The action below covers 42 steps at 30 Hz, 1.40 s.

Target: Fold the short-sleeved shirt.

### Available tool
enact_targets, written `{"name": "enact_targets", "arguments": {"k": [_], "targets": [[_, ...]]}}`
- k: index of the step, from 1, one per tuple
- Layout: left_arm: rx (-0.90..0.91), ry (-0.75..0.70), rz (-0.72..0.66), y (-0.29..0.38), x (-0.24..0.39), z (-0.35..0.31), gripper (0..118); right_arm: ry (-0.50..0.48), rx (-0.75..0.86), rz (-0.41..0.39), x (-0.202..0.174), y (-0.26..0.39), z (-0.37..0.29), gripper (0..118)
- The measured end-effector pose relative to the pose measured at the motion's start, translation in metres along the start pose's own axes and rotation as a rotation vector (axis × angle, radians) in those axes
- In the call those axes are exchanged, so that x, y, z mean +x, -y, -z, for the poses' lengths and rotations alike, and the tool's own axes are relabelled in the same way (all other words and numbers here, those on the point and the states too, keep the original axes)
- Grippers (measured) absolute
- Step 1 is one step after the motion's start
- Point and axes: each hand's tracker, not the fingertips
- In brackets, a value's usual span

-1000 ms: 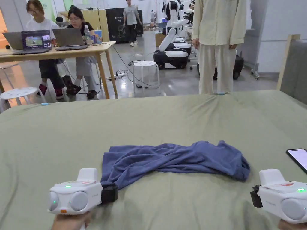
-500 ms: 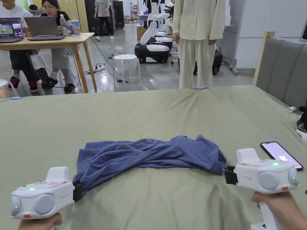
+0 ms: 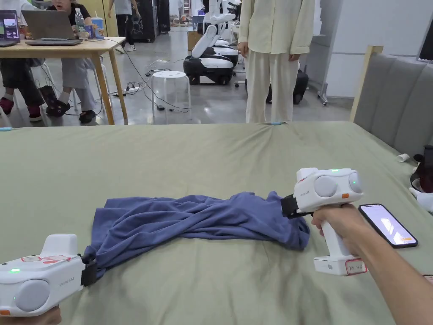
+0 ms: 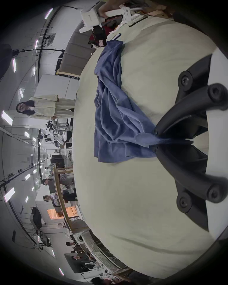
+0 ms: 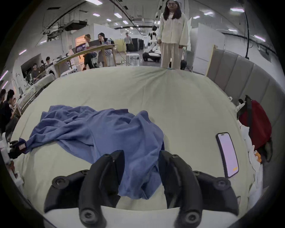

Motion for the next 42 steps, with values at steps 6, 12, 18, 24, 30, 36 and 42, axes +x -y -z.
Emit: {"name": "enact_targets", "arguments": {"k": [6, 12, 18, 24, 30, 36, 42], "targets": [[-0.007, -0.002, -0.004, 0.001, -0.003, 0.003, 3, 0.000, -0.061, 0.009, -0.004, 0.008, 0.016, 31], [-0.008, -0.004, -0.001, -0.001, -0.002, 0.002, 3, 0.009, -0.029, 0.018, -0.005, 0.013, 0.011, 5], [0.036, -0.029, -0.008, -0.016, -0.003, -0.004, 3, 0.003, 0.136, -0.029, -0.010, 0.010, -0.023, 4], [0.182, -0.055, -0.027, -0.097, -0.005, -0.020, 3, 0.033, 0.332, -0.088, -0.018, -0.038, -0.076, 4], [0.326, -0.119, -0.024, -0.202, -0.008, -0.039, 3, 0.103, 0.501, -0.145, -0.030, -0.109, -0.127, 4], [0.423, -0.162, -0.018, -0.302, -0.014, -0.061, 3, 0.174, 0.629, -0.158, -0.035, -0.190, -0.167, 4], [0.518, -0.212, -0.033, -0.379, -0.025, -0.085, 3, 0.232, 0.739, -0.164, -0.037, -0.263, -0.211, 4]]}}
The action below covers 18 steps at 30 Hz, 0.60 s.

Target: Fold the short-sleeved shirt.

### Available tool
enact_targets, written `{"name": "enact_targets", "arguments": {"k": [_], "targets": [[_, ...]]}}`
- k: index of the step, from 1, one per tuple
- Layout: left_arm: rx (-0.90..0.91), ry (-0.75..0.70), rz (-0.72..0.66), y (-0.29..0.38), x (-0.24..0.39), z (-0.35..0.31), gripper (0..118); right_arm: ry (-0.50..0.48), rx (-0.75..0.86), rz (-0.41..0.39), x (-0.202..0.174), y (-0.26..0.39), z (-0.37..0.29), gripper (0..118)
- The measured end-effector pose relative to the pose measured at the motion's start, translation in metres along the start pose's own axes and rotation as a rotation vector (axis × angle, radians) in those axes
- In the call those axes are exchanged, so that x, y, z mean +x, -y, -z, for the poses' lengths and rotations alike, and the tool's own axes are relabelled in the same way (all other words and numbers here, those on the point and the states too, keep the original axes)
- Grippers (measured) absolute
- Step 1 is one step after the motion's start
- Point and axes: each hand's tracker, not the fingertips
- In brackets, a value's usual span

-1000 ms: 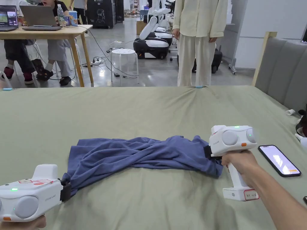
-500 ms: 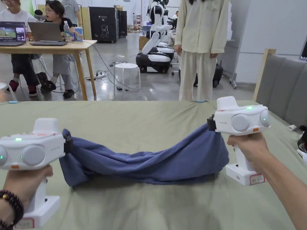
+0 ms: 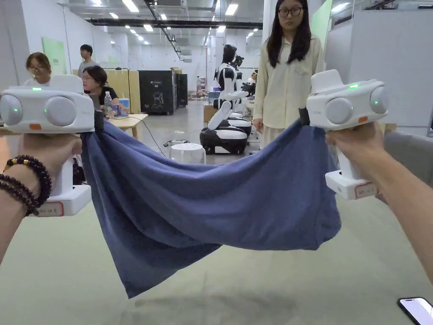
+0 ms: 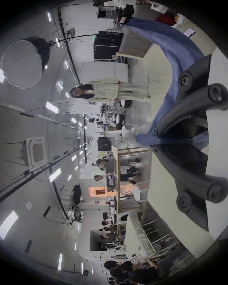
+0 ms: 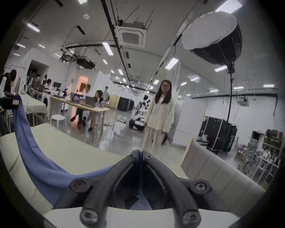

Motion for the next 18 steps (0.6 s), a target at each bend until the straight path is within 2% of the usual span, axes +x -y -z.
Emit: {"name": "enact_targets", "arguments": {"k": [4, 8, 11, 18], "targets": [[-0.002, -0.067, -0.005, -0.026, -0.008, 0.013, 3, 0.021, 0.011, 0.015, 0.006, -0.038, 0.004, 4], [0.014, -0.080, -0.024, -0.038, -0.015, 0.020, 3, 0.047, -0.005, 0.012, 0.007, -0.047, 0.018, 4], [0.027, -0.077, -0.020, -0.043, -0.015, 0.022, 3, 0.035, -0.011, 0.040, 0.010, -0.043, 0.033, 4], [0.016, -0.049, 0.004, -0.017, -0.008, 0.029, 3, 0.011, -0.054, 0.048, -0.004, -0.008, 0.043, 4]]}}
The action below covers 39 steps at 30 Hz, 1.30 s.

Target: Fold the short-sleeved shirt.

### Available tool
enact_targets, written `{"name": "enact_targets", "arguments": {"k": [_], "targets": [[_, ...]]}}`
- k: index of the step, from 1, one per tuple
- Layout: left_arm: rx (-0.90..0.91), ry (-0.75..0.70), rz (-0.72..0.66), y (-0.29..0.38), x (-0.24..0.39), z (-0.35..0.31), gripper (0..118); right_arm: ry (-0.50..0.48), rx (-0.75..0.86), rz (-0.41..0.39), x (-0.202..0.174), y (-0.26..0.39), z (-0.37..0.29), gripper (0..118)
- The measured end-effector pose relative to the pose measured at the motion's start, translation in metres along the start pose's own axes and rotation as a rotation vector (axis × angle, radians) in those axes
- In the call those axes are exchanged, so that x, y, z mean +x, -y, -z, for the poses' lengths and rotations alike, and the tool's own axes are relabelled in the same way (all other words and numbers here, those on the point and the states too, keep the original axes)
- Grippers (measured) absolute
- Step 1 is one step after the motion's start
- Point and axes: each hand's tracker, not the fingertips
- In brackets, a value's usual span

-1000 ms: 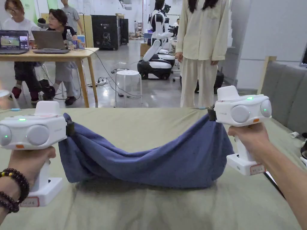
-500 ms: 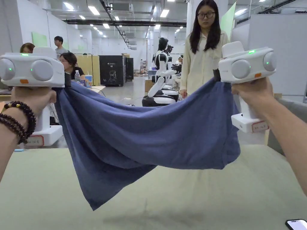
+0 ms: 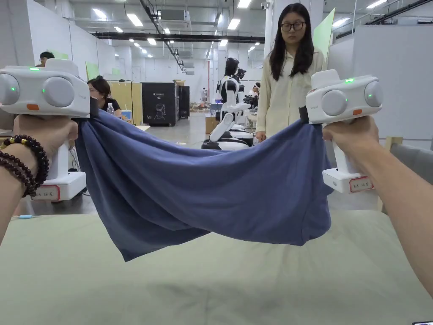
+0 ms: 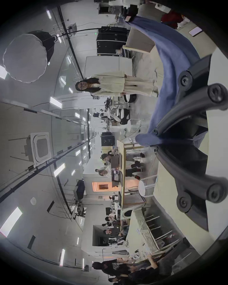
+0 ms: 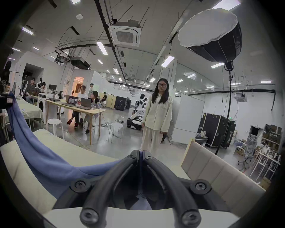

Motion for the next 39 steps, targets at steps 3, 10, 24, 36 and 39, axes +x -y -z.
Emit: {"name": "enact_targets", "arguments": {"k": [3, 10, 24, 36, 39], "targets": [[-0.042, 0.015, -0.006, 0.029, 0.003, 0.000, 3, -0.017, -0.040, -0.006, -0.009, 0.029, 0.003, 4], [-0.201, 0.083, 0.020, 0.152, 0.013, -0.008, 3, -0.078, -0.215, -0.031, -0.038, 0.148, 0.010, 4], [-0.474, 0.149, 0.049, 0.319, 0.023, -0.033, 3, -0.125, -0.479, -0.074, -0.066, 0.318, 0.007, 4], [-0.522, 0.253, 0.083, 0.364, -0.013, -0.163, 3, -0.220, -0.604, -0.107, -0.054, 0.401, -0.110, 4], [-0.562, 0.265, 0.118, 0.385, -0.019, -0.185, 3, -0.230, -0.614, -0.102, -0.055, 0.422, -0.124, 4]]}}
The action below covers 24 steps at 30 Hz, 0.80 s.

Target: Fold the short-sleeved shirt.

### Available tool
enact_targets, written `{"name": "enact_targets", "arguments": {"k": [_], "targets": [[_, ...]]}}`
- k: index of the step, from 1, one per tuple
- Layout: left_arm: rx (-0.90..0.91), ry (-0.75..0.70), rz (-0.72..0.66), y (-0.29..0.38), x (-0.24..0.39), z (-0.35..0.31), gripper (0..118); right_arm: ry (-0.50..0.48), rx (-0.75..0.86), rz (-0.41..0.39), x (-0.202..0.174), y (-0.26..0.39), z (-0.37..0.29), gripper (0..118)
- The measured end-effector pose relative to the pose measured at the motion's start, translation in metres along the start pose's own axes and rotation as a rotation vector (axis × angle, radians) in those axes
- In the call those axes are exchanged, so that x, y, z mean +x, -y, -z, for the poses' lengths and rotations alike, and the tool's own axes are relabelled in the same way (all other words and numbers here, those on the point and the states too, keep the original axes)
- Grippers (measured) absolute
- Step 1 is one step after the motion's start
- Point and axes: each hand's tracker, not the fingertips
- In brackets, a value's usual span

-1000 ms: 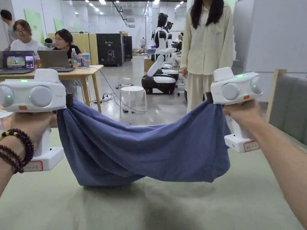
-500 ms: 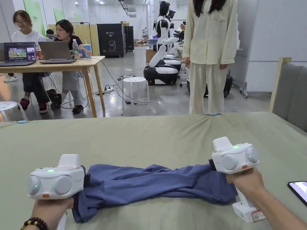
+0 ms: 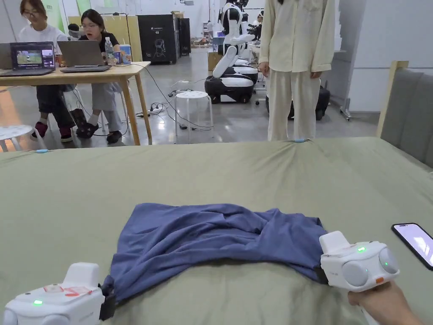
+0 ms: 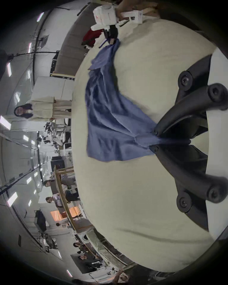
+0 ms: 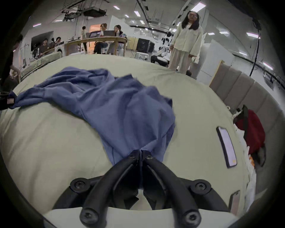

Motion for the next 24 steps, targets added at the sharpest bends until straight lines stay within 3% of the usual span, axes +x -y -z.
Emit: {"name": "enact_targets", "arguments": {"k": [8, 9, 10, 11, 12, 13, 15, 18, 19, 20, 21, 22, 23, 24], "targets": [[-0.032, -0.007, -0.021, 0.017, 0.001, 0.002, 3, 0.010, -0.001, 0.007, -0.002, 0.004, 0.000, 9], [-0.029, -0.009, -0.021, 0.015, 0.002, 0.002, 5, 0.012, 0.002, 0.006, -0.002, 0.005, -0.001, 21], [-0.024, -0.010, -0.020, 0.013, 0.006, -0.004, 18, 0.004, 0.014, 0.016, -0.001, 0.005, -0.006, 60], [-0.017, -0.002, -0.024, 0.011, 0.006, -0.007, 44, -0.004, 0.030, 0.046, 0.000, 0.006, -0.013, 93], [-0.012, 0.009, -0.028, 0.009, 0.006, -0.010, 79, -0.009, 0.037, 0.068, 0.003, 0.007, -0.019, 118], [-0.012, 0.013, -0.032, 0.009, 0.005, -0.012, 118, -0.020, 0.049, 0.079, 0.005, 0.009, -0.027, 114], [-0.014, 0.008, -0.032, 0.008, 0.005, -0.018, 109, -0.039, 0.102, 0.086, 0.005, 0.011, -0.047, 107], [0.023, 0.001, -0.030, 0.010, 0.003, -0.034, 106, -0.004, 0.109, 0.066, -0.003, 0.017, -0.070, 103], [0.027, -0.012, -0.031, 0.012, 0.003, -0.039, 99, 0.005, 0.124, 0.060, -0.005, 0.021, -0.076, 93], [0.044, -0.024, -0.033, 0.014, 0.003, -0.043, 74, 0.011, 0.137, 0.063, -0.004, 0.027, -0.083, 76], [0.065, -0.036, -0.037, 0.017, 0.003, -0.047, 39, 0.017, 0.141, 0.070, -0.006, 0.031, -0.087, 51], [0.064, -0.038, -0.040, 0.023, -0.002, -0.040, 3, 0.014, 0.141, 0.076, -0.007, 0.033, -0.088, 15], [0.062, -0.053, -0.049, 0.024, -0.003, -0.040, 3, 0.009, 0.143, 0.090, -0.006, 0.037, -0.090, 0], [0.055, -0.047, -0.051, 0.025, -0.005, -0.039, 2, 0.012, 0.149, 0.104, -0.004, 0.041, -0.093, 0]]}}
